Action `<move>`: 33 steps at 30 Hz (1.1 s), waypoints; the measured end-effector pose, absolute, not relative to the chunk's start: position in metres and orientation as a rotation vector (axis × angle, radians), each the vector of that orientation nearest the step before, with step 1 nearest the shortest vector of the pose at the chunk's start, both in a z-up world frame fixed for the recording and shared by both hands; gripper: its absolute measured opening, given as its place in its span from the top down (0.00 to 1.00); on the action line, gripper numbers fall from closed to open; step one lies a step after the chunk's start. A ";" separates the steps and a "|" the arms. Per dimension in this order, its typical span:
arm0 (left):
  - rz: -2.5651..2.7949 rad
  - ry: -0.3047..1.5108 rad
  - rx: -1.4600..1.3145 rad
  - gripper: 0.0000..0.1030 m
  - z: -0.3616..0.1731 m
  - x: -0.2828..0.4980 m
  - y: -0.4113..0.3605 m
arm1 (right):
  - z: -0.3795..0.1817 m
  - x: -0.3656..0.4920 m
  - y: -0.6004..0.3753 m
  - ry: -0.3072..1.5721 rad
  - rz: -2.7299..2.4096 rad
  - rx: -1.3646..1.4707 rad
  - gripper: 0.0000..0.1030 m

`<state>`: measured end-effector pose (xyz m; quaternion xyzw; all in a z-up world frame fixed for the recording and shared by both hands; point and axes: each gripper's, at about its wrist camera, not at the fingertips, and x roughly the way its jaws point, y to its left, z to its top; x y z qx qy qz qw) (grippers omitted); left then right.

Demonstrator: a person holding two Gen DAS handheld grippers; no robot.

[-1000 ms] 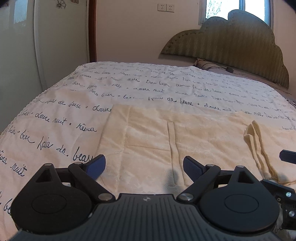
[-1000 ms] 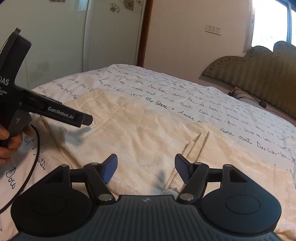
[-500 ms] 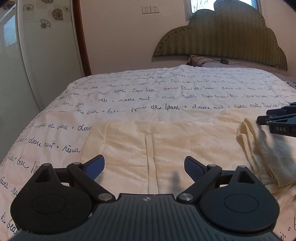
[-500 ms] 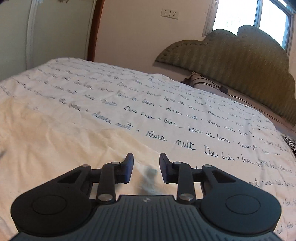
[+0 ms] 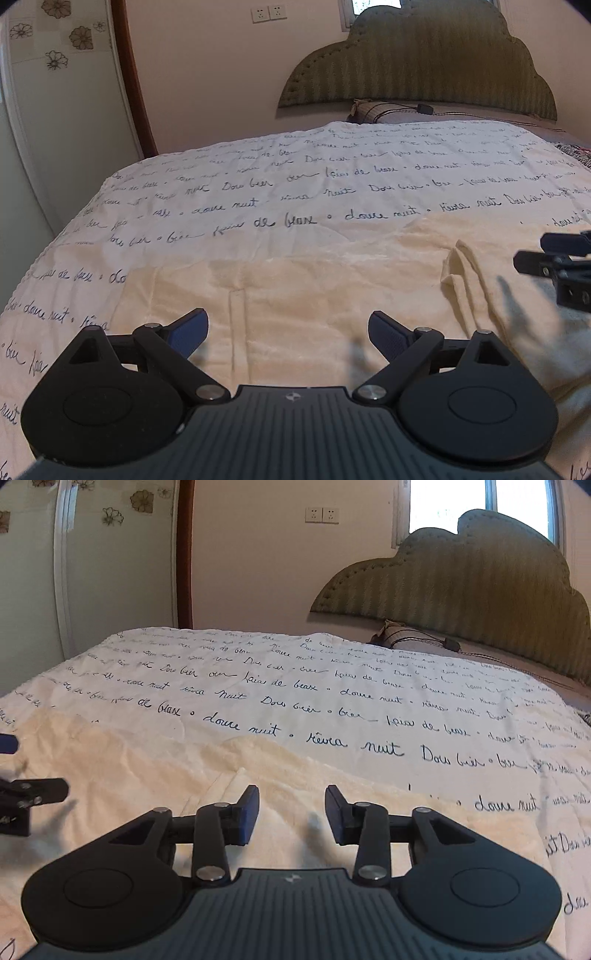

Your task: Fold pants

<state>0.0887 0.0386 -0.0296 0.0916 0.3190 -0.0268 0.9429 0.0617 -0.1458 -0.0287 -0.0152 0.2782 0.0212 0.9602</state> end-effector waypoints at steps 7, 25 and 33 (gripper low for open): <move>-0.095 0.666 0.239 0.07 -0.037 0.130 -0.006 | -0.038 0.021 -0.150 0.595 0.080 -0.037 0.48; -0.038 0.622 0.179 0.04 -0.035 0.128 -0.006 | -0.072 0.002 -0.161 0.560 0.015 0.049 0.06; 0.067 0.586 0.123 0.00 -0.067 0.081 0.026 | -0.073 -0.001 -0.158 0.553 -0.013 0.045 0.00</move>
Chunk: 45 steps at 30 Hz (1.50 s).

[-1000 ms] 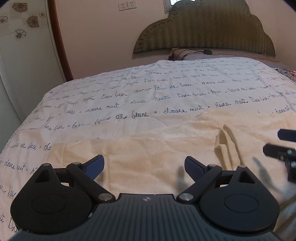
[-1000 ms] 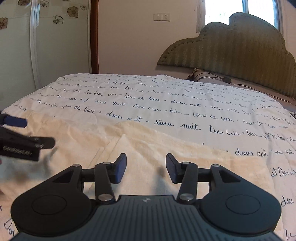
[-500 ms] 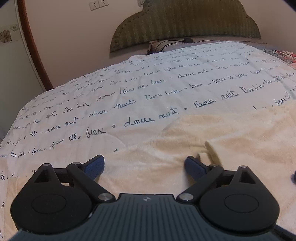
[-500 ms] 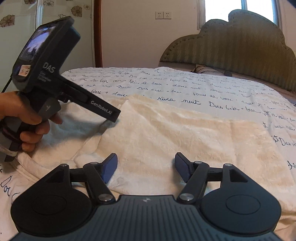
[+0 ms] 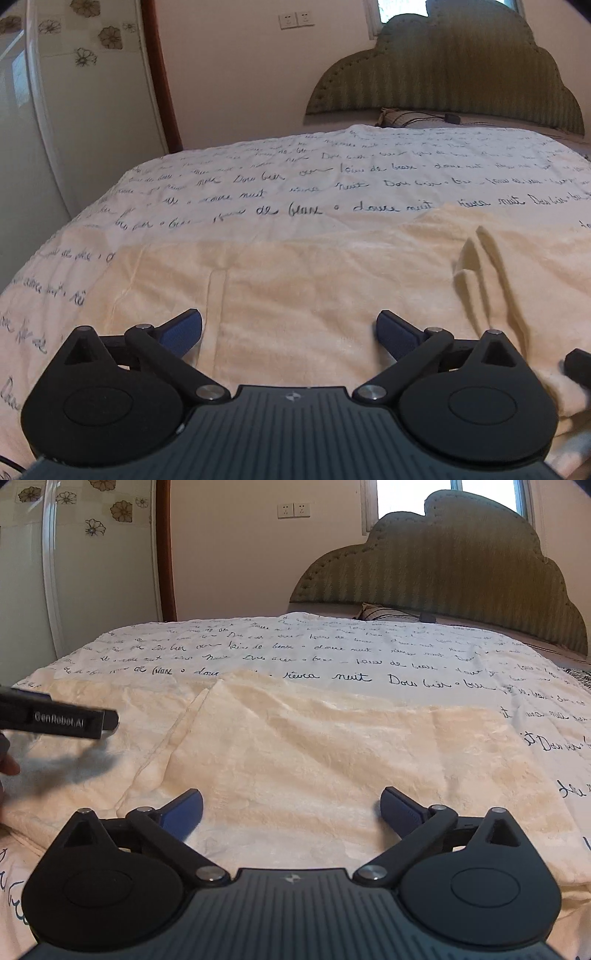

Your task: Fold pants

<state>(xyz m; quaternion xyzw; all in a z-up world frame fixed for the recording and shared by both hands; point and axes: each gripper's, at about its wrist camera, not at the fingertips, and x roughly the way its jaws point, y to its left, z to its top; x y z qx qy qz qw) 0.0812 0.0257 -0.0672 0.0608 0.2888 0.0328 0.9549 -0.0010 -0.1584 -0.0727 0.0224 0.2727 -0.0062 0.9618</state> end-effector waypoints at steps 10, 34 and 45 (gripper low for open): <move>0.054 0.568 0.056 0.00 -0.071 0.074 0.035 | -0.074 0.001 -0.170 0.553 -0.021 0.097 0.00; 0.213 0.653 -0.151 0.00 -0.010 -0.001 0.218 | -0.030 -0.031 0.013 0.348 0.334 -0.344 0.01; 0.006 0.803 -0.428 0.02 -0.026 0.018 0.236 | -0.072 -0.017 0.110 0.370 0.379 -0.763 0.28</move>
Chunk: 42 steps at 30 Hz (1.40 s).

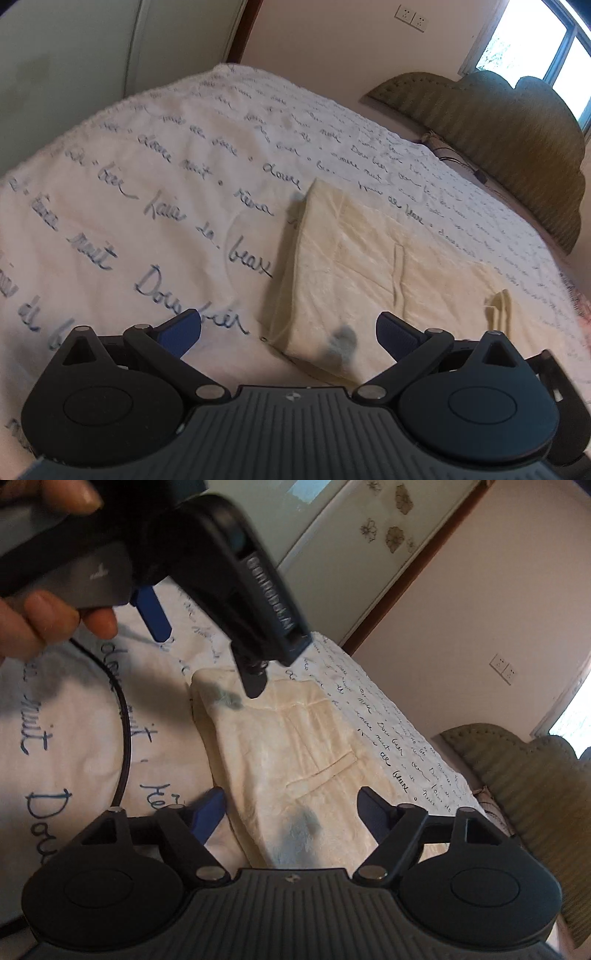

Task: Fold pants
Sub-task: 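Grasp the pants' folded edge with the left gripper and lift it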

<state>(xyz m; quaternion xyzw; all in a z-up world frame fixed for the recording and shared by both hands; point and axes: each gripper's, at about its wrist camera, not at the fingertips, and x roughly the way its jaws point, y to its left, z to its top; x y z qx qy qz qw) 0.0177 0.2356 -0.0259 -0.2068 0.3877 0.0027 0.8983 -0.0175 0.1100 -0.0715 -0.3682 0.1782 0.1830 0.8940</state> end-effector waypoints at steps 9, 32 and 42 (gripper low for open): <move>-0.134 0.888 -0.745 0.01 -0.050 0.050 0.254 | -0.087 -0.010 0.133 0.296 0.373 -0.896 0.39; -0.171 0.865 -0.875 0.86 -0.073 0.108 0.257 | -0.034 0.058 0.064 0.527 0.414 -0.321 0.49; -0.158 0.859 -0.864 0.87 -0.053 0.103 0.245 | -0.057 0.011 0.112 0.442 0.476 -0.551 0.41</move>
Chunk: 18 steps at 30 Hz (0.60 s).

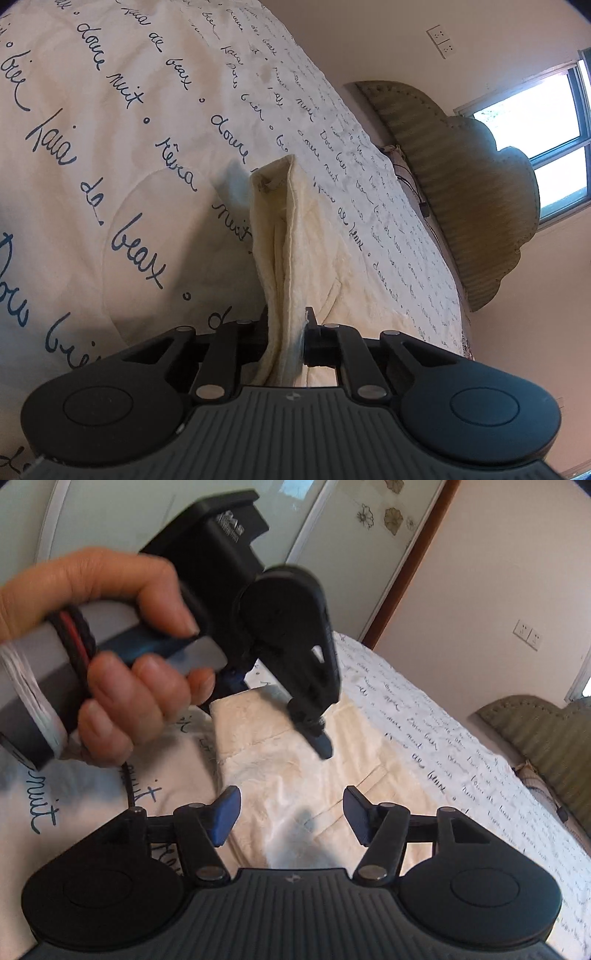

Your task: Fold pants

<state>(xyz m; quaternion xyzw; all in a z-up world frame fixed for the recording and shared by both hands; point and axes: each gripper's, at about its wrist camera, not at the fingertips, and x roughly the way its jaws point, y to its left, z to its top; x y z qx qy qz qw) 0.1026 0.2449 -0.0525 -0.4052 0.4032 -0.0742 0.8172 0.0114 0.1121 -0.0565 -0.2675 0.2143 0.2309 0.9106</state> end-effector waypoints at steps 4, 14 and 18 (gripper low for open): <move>-0.152 0.860 -0.864 0.88 -0.052 0.105 0.247 | -0.047 -0.010 0.107 0.425 0.526 -0.504 0.38; -0.145 0.819 -0.826 0.89 -0.034 0.092 0.235 | -0.071 -0.003 0.135 0.384 0.415 -0.619 0.41; -0.162 0.761 -0.776 0.89 -0.011 0.082 0.222 | -0.063 -0.008 0.126 0.335 0.407 -0.580 0.73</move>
